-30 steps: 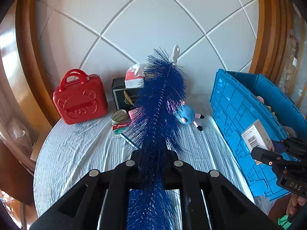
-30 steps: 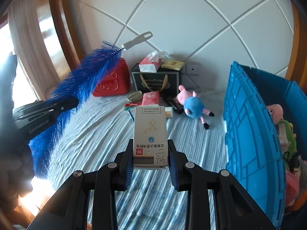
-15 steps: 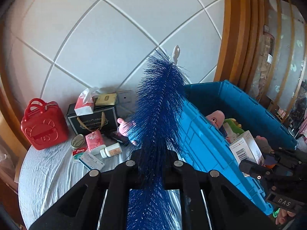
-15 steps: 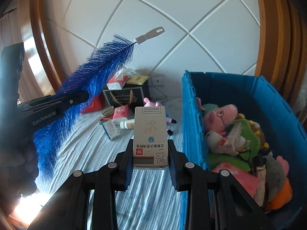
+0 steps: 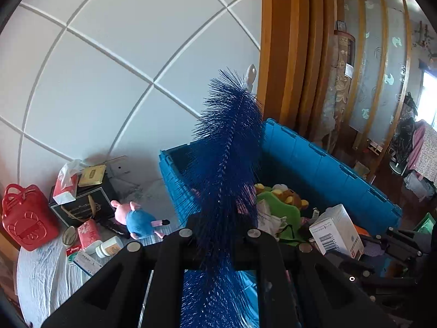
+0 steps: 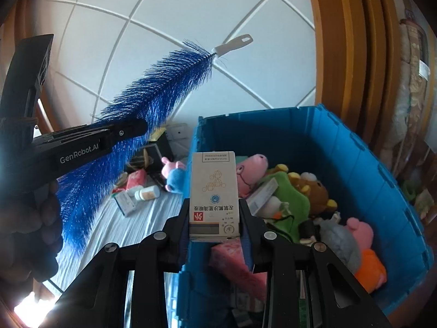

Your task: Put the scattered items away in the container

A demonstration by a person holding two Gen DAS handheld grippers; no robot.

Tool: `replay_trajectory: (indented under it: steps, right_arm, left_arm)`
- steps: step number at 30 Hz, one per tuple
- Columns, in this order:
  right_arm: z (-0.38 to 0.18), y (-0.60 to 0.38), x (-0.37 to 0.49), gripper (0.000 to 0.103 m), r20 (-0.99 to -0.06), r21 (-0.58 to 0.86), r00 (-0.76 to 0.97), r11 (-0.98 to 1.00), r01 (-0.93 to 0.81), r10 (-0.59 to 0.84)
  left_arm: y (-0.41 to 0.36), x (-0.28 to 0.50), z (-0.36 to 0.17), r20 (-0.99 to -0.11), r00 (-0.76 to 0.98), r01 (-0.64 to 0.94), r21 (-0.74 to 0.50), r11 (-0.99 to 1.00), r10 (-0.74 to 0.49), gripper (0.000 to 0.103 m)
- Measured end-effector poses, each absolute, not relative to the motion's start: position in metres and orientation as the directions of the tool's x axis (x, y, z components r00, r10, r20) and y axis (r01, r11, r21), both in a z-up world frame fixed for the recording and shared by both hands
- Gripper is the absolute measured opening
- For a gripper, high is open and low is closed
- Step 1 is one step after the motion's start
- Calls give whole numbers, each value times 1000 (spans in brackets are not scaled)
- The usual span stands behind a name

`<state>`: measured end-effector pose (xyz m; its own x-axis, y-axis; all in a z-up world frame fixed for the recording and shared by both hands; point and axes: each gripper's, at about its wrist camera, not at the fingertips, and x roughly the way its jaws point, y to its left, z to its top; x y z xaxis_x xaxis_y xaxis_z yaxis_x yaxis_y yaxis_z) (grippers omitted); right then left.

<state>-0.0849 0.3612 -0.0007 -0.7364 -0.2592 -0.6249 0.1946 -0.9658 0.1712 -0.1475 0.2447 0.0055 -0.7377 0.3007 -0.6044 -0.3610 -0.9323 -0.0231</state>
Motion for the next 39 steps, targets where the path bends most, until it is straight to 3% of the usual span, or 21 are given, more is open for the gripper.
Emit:
replay_trajectory:
  steps: [18, 20, 21, 22, 23, 24, 26, 39]
  right_arm:
    - [-6, 466, -91, 31, -649, 177, -748, -984, 31, -140]
    - [-7, 471, -94, 31, -652, 174, -746, -984, 26, -134]
    - [-8, 472, -96, 31, -652, 172, -747, -985, 25, -133]
    - [-8, 473, -96, 32, -648, 172, -750, -985, 22, -130]
    - [-7, 475, -97, 50, -643, 171, -755, -985, 17, -125]
    - [-9, 477, -99, 97, -639, 175, -759, -984, 15, -125]
    - [-10, 481, -103, 103, -627, 184, -769, -983, 10, -125]
    - [12, 421, -84, 103, -627, 220, -749, -971, 93, -214]
  left_arm:
    - [365, -192, -2, -649, -678, -427, -35, -903, 346, 9]
    - [366, -198, -5, -658, -674, -405, -50, -913, 335, 14]
    - [368, -201, -7, -673, -662, -403, -54, -914, 331, 29]
    - [368, -203, -9, -682, -652, -405, -56, -913, 331, 68]
    - [366, -202, -9, -678, -654, -405, -59, -912, 335, 89]
    - [363, -200, -8, -666, -668, -400, -56, -915, 332, 103]
    - [358, -197, -6, -657, -680, -395, -47, -917, 327, 103]
    - [253, -156, -2, -658, -737, -234, 31, -972, 156, 103]
